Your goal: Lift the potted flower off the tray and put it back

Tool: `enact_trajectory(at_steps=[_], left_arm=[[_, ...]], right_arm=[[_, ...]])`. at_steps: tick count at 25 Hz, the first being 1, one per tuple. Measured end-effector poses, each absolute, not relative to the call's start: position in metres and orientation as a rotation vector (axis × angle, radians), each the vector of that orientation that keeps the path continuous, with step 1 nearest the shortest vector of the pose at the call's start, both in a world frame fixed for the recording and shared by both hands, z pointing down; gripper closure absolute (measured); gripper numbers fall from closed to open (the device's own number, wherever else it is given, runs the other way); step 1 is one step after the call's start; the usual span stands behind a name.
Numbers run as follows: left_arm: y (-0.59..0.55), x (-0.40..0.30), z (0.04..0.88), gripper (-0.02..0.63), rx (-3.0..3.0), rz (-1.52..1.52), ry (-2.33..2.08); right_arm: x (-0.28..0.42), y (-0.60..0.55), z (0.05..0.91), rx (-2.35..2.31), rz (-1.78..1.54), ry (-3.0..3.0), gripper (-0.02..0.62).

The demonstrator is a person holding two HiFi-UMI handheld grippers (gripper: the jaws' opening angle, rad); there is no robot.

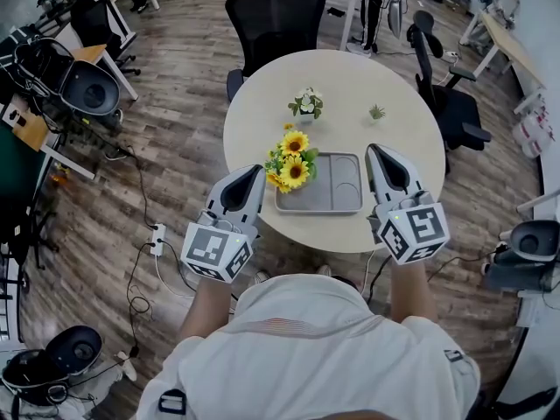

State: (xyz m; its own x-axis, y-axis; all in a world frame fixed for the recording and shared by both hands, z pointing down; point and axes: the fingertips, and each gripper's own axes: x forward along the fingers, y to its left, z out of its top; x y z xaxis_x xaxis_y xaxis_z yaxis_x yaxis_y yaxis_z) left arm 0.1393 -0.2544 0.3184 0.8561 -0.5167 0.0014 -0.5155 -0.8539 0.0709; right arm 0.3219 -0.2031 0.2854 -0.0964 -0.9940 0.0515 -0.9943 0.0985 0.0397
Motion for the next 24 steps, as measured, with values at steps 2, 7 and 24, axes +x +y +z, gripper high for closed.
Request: enact_trajectory(at_steps=[2,7,24], left_arm=[[-0.254,0.141,0.318,0.6,2.96,-0.026,-0.822],[-0.251,0.141,0.319,0.601,2.959,-0.026,-0.82],[-0.259,0.135,0.321,0.601,2.961,-0.017,-0.839]], right_arm=[[0.322,-0.203,0.286,2.057,0.008,-2.274,0.594],[0.322,-0.201,0.289,2.056,0.016,-2.283,0.594],[0.319,-0.211,0.299,2.031,0.042,-2.292,0.594]])
